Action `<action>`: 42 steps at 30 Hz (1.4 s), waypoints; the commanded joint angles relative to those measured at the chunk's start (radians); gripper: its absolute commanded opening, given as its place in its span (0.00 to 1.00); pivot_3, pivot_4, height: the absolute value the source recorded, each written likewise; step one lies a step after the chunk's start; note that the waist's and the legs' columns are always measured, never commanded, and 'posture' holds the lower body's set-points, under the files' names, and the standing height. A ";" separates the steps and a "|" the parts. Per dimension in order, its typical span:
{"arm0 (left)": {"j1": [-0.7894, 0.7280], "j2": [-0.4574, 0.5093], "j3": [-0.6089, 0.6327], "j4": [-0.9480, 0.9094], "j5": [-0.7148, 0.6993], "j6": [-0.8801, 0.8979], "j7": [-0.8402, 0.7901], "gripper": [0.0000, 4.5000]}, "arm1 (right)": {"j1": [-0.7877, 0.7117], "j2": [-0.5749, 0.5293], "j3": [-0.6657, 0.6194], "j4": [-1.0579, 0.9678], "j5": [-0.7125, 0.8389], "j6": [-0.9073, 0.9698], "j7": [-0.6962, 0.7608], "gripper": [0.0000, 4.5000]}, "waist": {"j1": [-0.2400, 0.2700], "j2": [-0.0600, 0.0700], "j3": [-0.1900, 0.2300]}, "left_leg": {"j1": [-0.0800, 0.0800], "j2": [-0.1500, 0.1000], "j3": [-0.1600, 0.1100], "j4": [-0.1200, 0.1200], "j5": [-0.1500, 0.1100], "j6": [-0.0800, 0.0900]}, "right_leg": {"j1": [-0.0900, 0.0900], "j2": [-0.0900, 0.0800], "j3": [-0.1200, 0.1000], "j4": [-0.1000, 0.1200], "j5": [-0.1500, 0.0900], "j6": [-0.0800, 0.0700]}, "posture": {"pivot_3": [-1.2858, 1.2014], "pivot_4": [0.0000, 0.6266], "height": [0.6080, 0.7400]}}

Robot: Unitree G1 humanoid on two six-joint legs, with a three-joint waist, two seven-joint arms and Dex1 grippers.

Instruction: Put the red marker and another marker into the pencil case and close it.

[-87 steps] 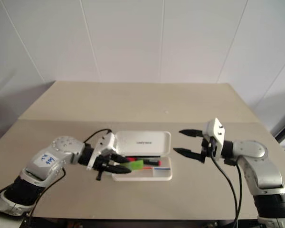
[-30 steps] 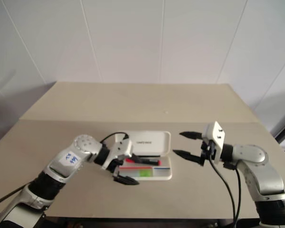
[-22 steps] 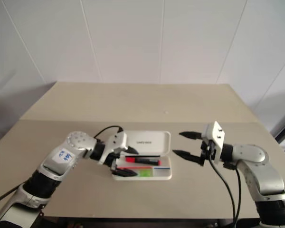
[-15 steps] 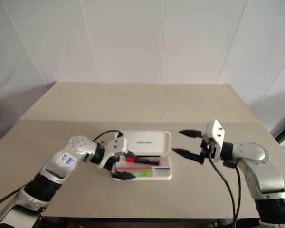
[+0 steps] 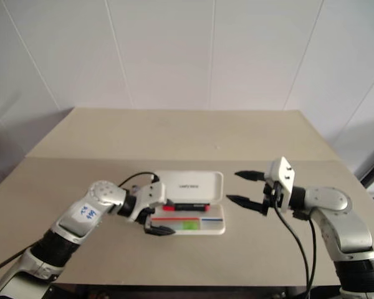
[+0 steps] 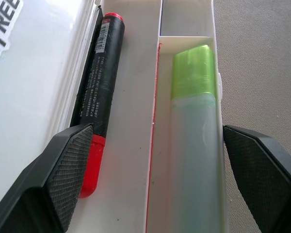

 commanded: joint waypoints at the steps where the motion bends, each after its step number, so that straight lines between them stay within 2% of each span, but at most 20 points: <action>1: -0.011 0.030 0.046 -0.040 -0.007 0.018 0.004 0.99 | -0.021 -0.004 -0.013 -0.017 0.008 -0.012 0.001 1.00 | 0.000 0.000 0.000 | 0.000 0.000 0.000 0.000 0.000 0.000 | 0.000 0.000 0.000 0.000 0.000 0.000 | 0.52 0.24 1.00; 9: 0.026 0.075 0.148 -0.242 -0.135 0.167 -0.017 0.99 | -0.013 -0.006 -0.018 -0.024 0.009 -0.009 -0.004 1.00 | 0.000 0.000 0.000 | 0.000 0.000 0.000 -0.001 0.000 0.000 | 0.000 0.000 0.000 -0.001 0.000 0.000 | 0.52 0.24 1.00; 17: 0.100 0.114 0.275 -0.438 -0.275 0.318 0.039 0.99 | -0.014 -0.005 -0.018 -0.018 0.008 -0.012 -0.003 1.00 | -0.001 0.000 0.000 | 0.000 0.000 0.000 -0.001 0.000 0.000 | 0.000 0.000 0.000 0.000 0.000 0.000 | 0.52 0.24 1.00; 23: 0.082 0.083 0.415 -0.367 -0.271 0.304 0.202 0.99 | -0.018 -0.005 -0.018 -0.009 0.006 -0.017 0.002 1.00 | -0.001 0.000 0.000 | 0.000 0.000 0.000 0.000 0.000 0.000 | 0.000 0.000 0.000 0.000 0.000 0.000 | 0.52 0.24 1.00; 26: 0.122 0.102 0.474 -0.291 -0.224 0.268 0.283 0.99 | -0.018 -0.005 -0.019 -0.006 0.006 -0.020 0.003 1.00 | 0.000 0.000 0.000 | 0.000 0.000 0.000 0.000 0.000 0.000 | 0.000 0.000 0.000 0.000 0.000 0.000 | 0.52 0.24 1.00; 33: 0.224 0.110 0.498 -0.205 -0.166 0.230 0.401 0.99 | -0.024 -0.004 -0.016 0.005 0.004 -0.027 0.007 1.00 | -0.001 0.000 0.000 | 0.000 0.000 0.000 -0.002 0.000 0.000 | -0.001 0.000 0.000 -0.001 0.000 0.000 | 0.52 0.24 1.00; 42: 0.219 -0.084 0.512 -0.129 -0.099 0.240 0.683 0.99 | -0.026 -0.005 -0.016 0.006 0.006 -0.029 0.007 1.00 | 0.002 -0.001 0.000 | 0.000 0.000 0.000 -0.001 0.000 0.000 | 0.001 -0.001 0.000 -0.001 0.000 0.000 | 0.52 0.24 1.00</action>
